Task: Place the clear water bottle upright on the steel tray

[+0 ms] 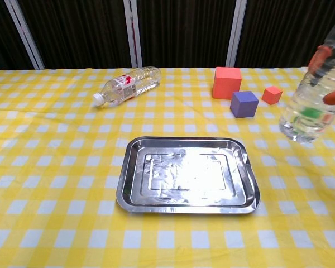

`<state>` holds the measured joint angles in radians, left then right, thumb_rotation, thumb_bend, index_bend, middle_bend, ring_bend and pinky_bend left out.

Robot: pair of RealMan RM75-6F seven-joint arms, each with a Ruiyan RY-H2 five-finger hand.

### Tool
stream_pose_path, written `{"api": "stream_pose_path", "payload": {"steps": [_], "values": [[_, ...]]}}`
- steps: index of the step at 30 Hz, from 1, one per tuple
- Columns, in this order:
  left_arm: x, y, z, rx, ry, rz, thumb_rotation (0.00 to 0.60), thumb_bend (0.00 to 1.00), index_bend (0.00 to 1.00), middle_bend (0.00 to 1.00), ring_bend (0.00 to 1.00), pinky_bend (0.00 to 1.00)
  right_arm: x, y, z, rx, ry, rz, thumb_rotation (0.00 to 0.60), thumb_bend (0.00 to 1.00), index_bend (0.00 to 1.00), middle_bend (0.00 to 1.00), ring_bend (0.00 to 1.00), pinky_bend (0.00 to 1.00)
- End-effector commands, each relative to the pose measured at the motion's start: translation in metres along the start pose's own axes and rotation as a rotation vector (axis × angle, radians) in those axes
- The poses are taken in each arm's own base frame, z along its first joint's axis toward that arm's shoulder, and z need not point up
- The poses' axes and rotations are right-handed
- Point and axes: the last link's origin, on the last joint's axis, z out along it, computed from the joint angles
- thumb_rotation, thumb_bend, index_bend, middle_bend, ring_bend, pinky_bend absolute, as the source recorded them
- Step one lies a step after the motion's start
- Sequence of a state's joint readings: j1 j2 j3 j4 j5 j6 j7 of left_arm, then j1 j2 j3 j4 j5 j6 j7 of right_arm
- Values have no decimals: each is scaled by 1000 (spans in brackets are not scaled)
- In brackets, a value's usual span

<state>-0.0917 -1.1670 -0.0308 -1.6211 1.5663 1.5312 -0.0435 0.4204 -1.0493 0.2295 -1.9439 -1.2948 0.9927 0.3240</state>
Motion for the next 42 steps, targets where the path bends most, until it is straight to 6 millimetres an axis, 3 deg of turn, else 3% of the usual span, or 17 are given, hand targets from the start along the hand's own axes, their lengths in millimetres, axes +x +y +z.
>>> {"api": "stream_pose_path", "payload": {"steps": [1,7,12,22,29,35,42], "values": [[0,0,0,-2,-2,0,600,185,226,0,0,0,-36,-35,16,80,-81,13,600,160,666,541,295,0],[2,-2,0,-1,-1,-8,600,184,226,0,0,0,-75,-82,29,161,-146,-12,600,162,666,541,295,0],[4,-5,-1,2,4,-13,600,185,226,0,0,0,-82,-78,30,110,-138,-34,600,162,666,541,295,0],[1,-2,-1,2,-6,-3,600,184,226,0,0,0,-16,-17,11,-45,0,-80,600,164,667,541,295,0],[-1,0,-1,-1,-6,8,600,185,226,0,0,0,-9,-7,2,-39,-20,-31,600,167,669,541,295,0],[-1,-1,0,5,-6,8,600,184,226,0,0,0,-2,-10,5,-18,-21,-39,600,168,669,541,295,0],[-1,-1,0,5,-5,8,600,185,226,0,0,0,42,-62,10,78,44,-110,600,172,672,541,295,0]]}}
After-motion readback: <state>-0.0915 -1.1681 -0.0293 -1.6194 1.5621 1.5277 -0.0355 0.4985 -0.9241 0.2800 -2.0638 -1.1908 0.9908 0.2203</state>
